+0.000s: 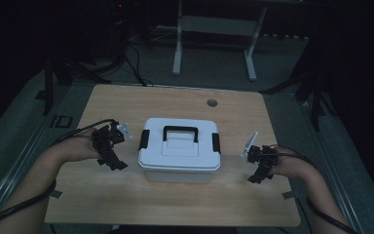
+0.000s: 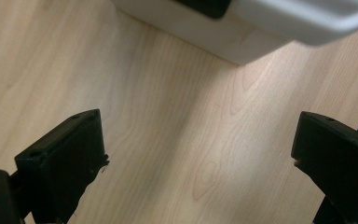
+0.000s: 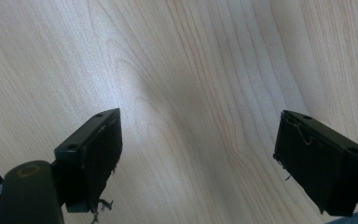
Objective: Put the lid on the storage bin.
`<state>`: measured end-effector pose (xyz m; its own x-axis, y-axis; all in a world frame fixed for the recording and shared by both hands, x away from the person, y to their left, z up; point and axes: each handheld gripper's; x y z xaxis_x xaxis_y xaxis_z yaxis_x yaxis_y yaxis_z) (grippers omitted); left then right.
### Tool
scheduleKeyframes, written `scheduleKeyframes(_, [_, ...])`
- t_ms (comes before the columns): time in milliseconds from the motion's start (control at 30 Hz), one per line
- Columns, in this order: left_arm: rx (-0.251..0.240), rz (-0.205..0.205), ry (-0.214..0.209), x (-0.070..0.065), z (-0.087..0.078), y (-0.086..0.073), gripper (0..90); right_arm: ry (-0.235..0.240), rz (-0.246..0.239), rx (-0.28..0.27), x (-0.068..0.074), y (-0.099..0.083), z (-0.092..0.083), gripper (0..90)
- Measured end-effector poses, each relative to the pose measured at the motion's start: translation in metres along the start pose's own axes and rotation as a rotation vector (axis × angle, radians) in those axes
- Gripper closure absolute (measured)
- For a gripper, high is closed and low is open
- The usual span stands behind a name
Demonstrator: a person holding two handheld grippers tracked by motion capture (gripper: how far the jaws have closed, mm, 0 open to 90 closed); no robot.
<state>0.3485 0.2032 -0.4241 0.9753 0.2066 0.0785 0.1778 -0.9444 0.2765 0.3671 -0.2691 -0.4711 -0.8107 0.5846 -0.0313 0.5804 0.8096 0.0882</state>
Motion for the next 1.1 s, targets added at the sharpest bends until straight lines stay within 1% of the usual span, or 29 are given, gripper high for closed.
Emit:
scheduleKeyframes(33, [-0.003,0.002,0.003,-0.002,0.003,-0.002,2.4,0.000,0.000,-0.002,0.000,-0.001,0.000,14.7])
scheduleKeyframes(100, [-0.008,-0.007,-0.008,-0.005,0.007,-0.007,2.4,0.000,0.001,-0.009,0.000,-0.002,0.000,14.7])
scheduleKeyframes(133, [-0.008,-0.007,-0.008,-0.005,0.007,-0.007,2.4,0.000,0.003,-0.012,-0.001,-0.003,0.000,14.7])
scheduleKeyframes(167, [-0.015,0.000,0.002,-0.008,0.012,-0.012,2.4,0.000,0.010,-0.017,-0.001,-0.003,0.000,14.7])
scheduleKeyframes(267, [-0.029,-0.011,-0.016,-0.013,0.019,-0.019,2.4,0.007,0.014,-0.034,-0.001,-0.005,-0.001,14.7])
scheduleKeyframes(333, [-0.030,-0.007,-0.008,-0.016,0.023,-0.023,2.4,0.014,0.020,-0.040,0.000,-0.007,-0.001,14.7])
scheduleKeyframes(400, [-0.037,-0.024,-0.021,-0.017,0.026,-0.027,2.4,0.014,0.021,-0.049,0.000,-0.008,0.000,14.7])
scheduleKeyframes(500, [-0.045,-0.030,-0.017,-0.018,0.029,-0.031,2.4,0.017,0.026,-0.053,0.000,-0.009,0.001,14.7])
scheduleKeyframes(533, [-0.060,-0.039,-0.022,-0.020,0.032,-0.035,2.4,0.016,0.027,-0.054,0.000,-0.010,0.002,14.7])
scheduleKeyframes(600, [-0.078,-0.054,-0.026,-0.022,0.035,-0.040,2.4,0.020,0.031,-0.069,-0.001,-0.011,0.003,14.7])
scheduleKeyframes(667, [-0.089,-0.052,-0.018,-0.025,0.038,-0.044,2.4,0.027,0.040,-0.095,-0.002,-0.013,0.004,14.7])
scheduleKeyframes(733, [-0.100,-0.061,-0.025,-0.027,0.041,-0.047,2.4,0.030,0.051,-0.113,-0.003,-0.015,0.006,14.7])
scheduleKeyframes(800, [-0.089,-0.059,-0.024,-0.029,0.045,-0.050,2.4,0.030,0.059,-0.126,-0.004,-0.017,0.009,14.7])
scheduleKeyframes(833, [-0.094,-0.061,-0.024,-0.030,0.047,-0.052,2.4,0.029,0.063,-0.132,-0.004,-0.018,0.010,14.7])
scheduleKeyframes(900, [-0.095,-0.067,-0.036,-0.031,0.051,-0.055,2.4,0.026,0.068,-0.152,-0.004,-0.020,0.012,14.7])
scheduleKeyframes(933, [-0.095,-0.067,-0.036,-0.031,0.051,-0.055,2.4,0.026,0.068,-0.152,-0.004,-0.020,0.012,14.7])
scheduleKeyframes(1000, [-0.087,-0.068,-0.037,-0.033,0.055,-0.060,2.4,0.026,0.074,-0.171,-0.004,-0.024,0.015,14.7])
scheduleKeyframes(1033, [-0.092,-0.077,-0.045,-0.034,0.057,-0.061,2.4,0.024,0.078,-0.176,-0.004,-0.025,0.016,14.7])
scheduleKeyframes(1100, [-0.082,-0.079,-0.048,-0.036,0.060,-0.064,2.4,0.025,0.084,-0.180,-0.004,-0.027,0.018,14.6])
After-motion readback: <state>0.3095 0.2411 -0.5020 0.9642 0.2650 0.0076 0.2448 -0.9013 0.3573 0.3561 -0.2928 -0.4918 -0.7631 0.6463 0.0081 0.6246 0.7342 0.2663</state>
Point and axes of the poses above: each handheld gripper's, and its own axes: z roughly forward along the jaws, y roughly out of its top, x roughly to its left, and after that the axes turned 14 degrees about z, right-handed
